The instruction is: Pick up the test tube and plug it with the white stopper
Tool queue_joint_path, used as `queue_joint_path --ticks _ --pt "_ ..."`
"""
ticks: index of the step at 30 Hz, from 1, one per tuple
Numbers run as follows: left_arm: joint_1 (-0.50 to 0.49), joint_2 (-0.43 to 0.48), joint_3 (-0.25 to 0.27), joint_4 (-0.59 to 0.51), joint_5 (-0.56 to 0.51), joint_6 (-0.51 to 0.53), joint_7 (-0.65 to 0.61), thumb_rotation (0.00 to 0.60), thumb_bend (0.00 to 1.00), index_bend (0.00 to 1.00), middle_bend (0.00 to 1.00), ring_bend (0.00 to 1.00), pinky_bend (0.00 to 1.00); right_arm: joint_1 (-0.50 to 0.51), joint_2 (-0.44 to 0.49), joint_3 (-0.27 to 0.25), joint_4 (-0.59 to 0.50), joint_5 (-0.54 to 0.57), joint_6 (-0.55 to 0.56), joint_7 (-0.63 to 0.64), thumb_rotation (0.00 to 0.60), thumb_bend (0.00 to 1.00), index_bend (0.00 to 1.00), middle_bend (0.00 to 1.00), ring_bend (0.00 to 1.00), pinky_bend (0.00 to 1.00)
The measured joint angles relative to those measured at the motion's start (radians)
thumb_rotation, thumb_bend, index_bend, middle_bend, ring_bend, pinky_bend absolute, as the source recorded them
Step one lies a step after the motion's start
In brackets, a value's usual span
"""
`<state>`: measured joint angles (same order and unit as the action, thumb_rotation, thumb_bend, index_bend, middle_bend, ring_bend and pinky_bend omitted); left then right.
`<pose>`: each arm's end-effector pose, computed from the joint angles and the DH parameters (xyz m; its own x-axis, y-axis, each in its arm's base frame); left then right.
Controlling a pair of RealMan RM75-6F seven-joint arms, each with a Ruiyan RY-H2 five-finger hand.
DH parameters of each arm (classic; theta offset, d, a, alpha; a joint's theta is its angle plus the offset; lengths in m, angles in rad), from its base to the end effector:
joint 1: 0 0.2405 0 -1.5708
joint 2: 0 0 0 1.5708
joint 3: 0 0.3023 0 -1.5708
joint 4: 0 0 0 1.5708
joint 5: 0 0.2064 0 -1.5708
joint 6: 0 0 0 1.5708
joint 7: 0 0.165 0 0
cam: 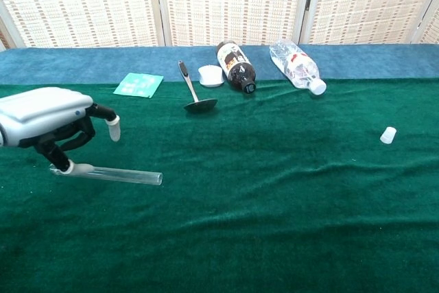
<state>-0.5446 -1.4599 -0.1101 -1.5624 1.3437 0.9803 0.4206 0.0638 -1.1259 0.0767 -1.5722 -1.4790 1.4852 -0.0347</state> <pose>-0.2263 0.3305 -0.0021 0.5828 0.2322 0.7787 0.7758 -0.4439 -0.4484 -0.3632 -0.2037 0.1898 0.4529 0.0172 0.8914 -0.8913 0.0342 0.4522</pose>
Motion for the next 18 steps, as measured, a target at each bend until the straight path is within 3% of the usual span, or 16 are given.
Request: queue_joint_path --ticks 9,18 --pt "-0.023 -0.077 0.009 0.049 -0.083 -0.011 0.071 0.600 0.28 0.46 0.89 0.88 0.80 0.000 -0.002 -0.003 0.007 0.000 -0.006 0.012 0.600 0.41 0.00 0.01 0.08 0.00" --pt "-0.026 -0.116 0.020 0.104 -0.113 0.003 0.064 0.600 0.33 0.48 0.89 0.89 0.80 0.004 -0.005 -0.004 0.013 0.003 -0.014 0.018 0.600 0.41 0.00 0.01 0.09 0.00"
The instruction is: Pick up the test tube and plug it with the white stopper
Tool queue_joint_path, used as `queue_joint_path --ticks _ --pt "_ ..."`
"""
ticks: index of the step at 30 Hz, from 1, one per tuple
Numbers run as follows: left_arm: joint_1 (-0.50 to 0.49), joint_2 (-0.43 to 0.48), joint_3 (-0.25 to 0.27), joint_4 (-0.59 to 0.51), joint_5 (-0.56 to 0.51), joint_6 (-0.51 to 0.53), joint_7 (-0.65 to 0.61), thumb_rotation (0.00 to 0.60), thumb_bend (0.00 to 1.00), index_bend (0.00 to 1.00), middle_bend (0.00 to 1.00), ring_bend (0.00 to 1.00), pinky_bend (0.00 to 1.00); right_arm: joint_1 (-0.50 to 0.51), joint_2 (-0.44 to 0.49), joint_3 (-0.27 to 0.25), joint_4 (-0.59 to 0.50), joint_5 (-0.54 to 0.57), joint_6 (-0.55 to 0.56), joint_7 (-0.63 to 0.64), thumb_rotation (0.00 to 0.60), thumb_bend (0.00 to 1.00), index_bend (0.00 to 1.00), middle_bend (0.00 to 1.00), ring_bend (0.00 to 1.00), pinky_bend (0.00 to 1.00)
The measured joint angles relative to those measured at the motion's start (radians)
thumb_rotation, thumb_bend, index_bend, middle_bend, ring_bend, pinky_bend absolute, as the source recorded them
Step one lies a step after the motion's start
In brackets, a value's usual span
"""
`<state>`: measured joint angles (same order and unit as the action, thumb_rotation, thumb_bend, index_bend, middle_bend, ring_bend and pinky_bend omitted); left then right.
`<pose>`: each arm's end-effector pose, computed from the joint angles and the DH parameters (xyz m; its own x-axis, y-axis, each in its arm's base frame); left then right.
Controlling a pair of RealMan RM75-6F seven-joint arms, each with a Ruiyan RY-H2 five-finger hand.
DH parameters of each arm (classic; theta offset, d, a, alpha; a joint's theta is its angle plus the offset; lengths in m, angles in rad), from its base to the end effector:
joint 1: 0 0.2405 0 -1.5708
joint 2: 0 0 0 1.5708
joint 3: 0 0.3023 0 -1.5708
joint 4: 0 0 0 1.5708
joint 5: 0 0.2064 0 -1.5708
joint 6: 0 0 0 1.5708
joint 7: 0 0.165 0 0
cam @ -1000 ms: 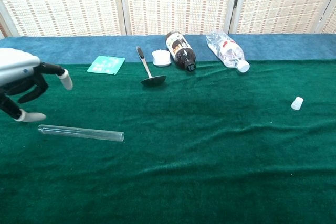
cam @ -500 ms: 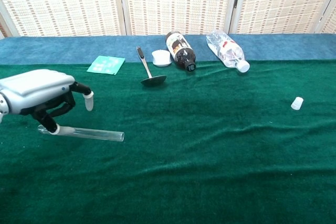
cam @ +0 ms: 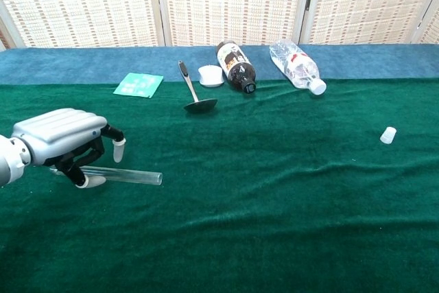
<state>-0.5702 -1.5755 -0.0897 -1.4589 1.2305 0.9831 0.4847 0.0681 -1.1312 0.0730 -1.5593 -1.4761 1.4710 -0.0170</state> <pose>-0.2361 0.3355 -0.0394 0.5950 0.2750 0.7552 0.7868 -0.3913 -0.4774 -0.3663 -0.2046 0.1867 0.4434 0.0022 0.8963 -0.8959 0.0338 0.4430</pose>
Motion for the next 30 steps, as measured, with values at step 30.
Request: queue_joint_path --ticks 30 --pt "-0.003 -0.005 0.022 0.043 -0.053 0.001 -0.032 0.600 0.39 0.53 0.91 0.89 0.81 0.005 -0.001 0.000 -0.006 0.005 -0.007 -0.012 0.600 0.41 0.00 0.02 0.10 0.00"
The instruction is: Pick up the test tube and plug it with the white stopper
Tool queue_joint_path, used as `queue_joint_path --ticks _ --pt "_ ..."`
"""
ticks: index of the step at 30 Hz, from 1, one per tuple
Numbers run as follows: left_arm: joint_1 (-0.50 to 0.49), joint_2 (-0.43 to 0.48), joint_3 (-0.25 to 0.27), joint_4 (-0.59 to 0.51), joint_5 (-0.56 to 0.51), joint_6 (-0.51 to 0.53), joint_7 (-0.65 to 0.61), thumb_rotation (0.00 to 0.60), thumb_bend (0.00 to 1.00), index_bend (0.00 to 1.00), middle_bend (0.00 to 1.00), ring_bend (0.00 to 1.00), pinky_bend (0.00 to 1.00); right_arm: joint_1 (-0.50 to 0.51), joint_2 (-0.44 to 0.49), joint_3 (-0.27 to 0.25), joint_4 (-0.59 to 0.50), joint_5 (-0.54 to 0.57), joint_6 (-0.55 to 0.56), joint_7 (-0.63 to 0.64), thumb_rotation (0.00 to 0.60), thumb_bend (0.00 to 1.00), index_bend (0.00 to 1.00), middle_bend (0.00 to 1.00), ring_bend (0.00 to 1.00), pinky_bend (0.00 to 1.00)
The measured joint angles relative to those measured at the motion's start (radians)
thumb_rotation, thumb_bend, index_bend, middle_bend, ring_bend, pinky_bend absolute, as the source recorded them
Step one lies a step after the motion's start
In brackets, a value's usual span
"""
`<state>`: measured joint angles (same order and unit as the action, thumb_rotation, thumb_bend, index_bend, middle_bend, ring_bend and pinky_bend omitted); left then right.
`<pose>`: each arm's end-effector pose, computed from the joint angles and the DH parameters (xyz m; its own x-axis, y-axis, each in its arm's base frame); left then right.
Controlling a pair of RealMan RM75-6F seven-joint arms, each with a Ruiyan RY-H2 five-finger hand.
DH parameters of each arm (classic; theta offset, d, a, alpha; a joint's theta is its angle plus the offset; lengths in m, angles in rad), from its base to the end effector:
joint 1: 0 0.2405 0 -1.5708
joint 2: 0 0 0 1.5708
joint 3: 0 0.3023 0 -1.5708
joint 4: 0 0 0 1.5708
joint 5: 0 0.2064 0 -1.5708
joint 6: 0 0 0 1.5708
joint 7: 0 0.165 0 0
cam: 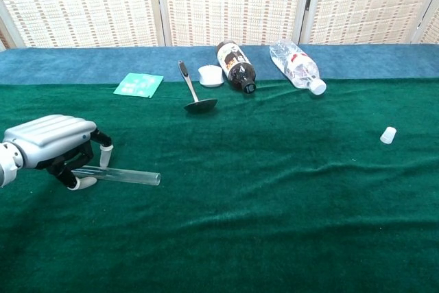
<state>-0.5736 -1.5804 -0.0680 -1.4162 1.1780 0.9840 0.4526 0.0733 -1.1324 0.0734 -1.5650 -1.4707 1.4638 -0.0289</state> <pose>-0.2546 0.3384 -0.0402 0.5815 0.3123 0.7512 0.8071 -0.3376 -0.4844 -0.3653 -0.2065 0.1850 0.4471 -0.0032 0.8945 -0.8939 0.0337 0.4470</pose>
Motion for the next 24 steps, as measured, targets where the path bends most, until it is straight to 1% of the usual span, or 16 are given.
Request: queue_joint_path --ticks 7,14,17,22,24 --pt "0.001 0.007 0.003 -0.003 0.005 0.004 -0.015 0.600 0.41 0.54 0.91 0.90 0.81 0.000 0.000 0.000 -0.003 0.002 0.000 -0.004 0.600 0.41 0.00 0.02 0.10 0.00" --pt "0.003 0.009 -0.002 -0.005 0.017 0.012 -0.061 0.600 0.44 0.61 0.94 0.92 0.83 -0.001 0.001 -0.002 -0.006 -0.002 0.003 -0.005 0.600 0.41 0.00 0.02 0.11 0.00" --pt "0.005 0.014 -0.007 -0.009 0.023 0.012 -0.102 0.600 0.46 0.63 0.94 0.93 0.84 -0.001 0.003 -0.002 -0.008 -0.006 0.006 -0.006 0.600 0.41 0.00 0.03 0.11 0.00" --pt "0.007 0.033 -0.021 -0.031 0.032 -0.001 -0.213 0.600 0.48 0.64 0.95 0.93 0.84 -0.002 0.009 -0.002 -0.015 -0.012 0.012 -0.006 0.600 0.41 0.00 0.05 0.13 0.00" --pt "0.009 0.044 -0.027 -0.042 0.038 -0.006 -0.258 0.600 0.48 0.64 0.95 0.93 0.84 -0.001 0.010 -0.002 -0.017 -0.013 0.012 -0.007 0.600 0.41 0.00 0.07 0.14 0.00"
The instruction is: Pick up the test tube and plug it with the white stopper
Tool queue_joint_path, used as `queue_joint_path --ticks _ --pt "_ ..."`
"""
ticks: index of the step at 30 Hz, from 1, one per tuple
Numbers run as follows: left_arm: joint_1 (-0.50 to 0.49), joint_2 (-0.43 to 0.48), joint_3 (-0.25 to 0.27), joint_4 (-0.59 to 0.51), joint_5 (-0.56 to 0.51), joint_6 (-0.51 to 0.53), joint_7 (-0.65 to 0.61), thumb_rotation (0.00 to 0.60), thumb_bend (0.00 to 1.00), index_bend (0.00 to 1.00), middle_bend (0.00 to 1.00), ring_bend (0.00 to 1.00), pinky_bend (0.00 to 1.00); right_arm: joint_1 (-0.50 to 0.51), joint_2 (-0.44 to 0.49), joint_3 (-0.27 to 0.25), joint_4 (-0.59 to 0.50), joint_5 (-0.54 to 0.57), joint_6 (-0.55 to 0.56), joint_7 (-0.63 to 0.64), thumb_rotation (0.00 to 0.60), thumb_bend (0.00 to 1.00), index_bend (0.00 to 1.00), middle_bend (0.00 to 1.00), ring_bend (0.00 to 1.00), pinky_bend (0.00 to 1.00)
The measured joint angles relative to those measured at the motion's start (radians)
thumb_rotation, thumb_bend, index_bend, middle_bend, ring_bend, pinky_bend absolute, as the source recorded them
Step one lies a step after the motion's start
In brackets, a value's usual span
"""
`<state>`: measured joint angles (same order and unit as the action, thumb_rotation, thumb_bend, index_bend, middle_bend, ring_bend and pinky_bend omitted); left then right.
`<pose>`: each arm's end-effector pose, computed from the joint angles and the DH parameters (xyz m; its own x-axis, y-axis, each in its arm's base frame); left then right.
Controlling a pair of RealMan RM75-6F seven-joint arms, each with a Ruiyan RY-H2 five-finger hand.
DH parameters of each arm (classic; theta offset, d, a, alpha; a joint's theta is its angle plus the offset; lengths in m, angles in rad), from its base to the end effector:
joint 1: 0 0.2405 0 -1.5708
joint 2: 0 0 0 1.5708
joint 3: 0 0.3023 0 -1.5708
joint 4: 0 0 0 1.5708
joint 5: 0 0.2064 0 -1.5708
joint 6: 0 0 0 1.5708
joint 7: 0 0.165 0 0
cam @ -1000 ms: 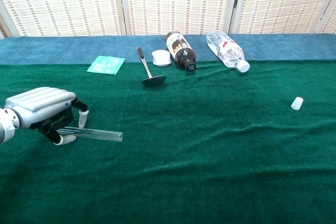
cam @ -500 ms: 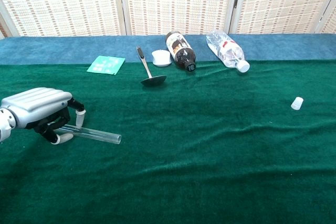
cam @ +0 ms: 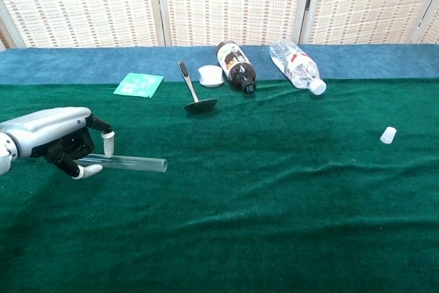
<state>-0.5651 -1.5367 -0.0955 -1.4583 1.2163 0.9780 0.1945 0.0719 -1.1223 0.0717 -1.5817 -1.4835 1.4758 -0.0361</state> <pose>-0.2480 0.3414 -0.0241 0.3628 0.3636 0.8580 0.9222 -0.2725 -0.2744 -0.3603 -0.2055 0.1876 0.4493 0.0063 0.8934 -0.8932 0.0212 0.4491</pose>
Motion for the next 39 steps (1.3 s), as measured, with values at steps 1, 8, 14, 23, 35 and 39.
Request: queue_joint_path --ticks 1,8,14,23,35,39 --pt "0.000 0.004 -0.002 -0.004 0.003 -0.002 -0.013 0.600 0.48 0.65 0.95 0.93 0.84 0.000 0.001 0.000 -0.001 0.000 0.000 0.000 0.600 0.41 0.00 0.08 0.15 0.00" --pt "0.006 0.050 -0.013 -0.057 0.042 -0.006 -0.143 0.600 0.49 0.65 0.95 0.93 0.84 0.019 0.027 -0.001 -0.033 -0.013 -0.025 -0.027 0.600 0.41 0.06 0.28 0.31 0.06" --pt "0.007 0.083 -0.012 -0.100 0.083 -0.003 -0.199 0.600 0.49 0.65 0.95 0.93 0.84 0.052 0.052 -0.002 -0.060 -0.003 -0.097 -0.054 0.600 0.42 0.12 0.58 0.81 0.69" --pt "0.007 0.095 -0.007 -0.119 0.100 0.008 -0.216 0.600 0.49 0.65 0.95 0.93 0.84 0.104 0.069 -0.012 -0.072 0.072 -0.251 -0.002 0.600 0.73 0.12 0.84 1.00 0.97" --pt "0.009 0.115 0.001 -0.152 0.113 0.026 -0.211 0.600 0.49 0.65 0.95 0.93 0.84 0.192 0.049 -0.014 -0.021 0.168 -0.498 0.133 0.600 0.90 0.12 0.92 1.00 1.00" --pt "0.013 0.119 0.005 -0.157 0.116 0.036 -0.199 0.600 0.50 0.65 0.95 0.93 0.84 0.251 0.020 -0.006 0.027 0.206 -0.594 0.165 0.600 0.90 0.12 0.92 1.00 1.00"
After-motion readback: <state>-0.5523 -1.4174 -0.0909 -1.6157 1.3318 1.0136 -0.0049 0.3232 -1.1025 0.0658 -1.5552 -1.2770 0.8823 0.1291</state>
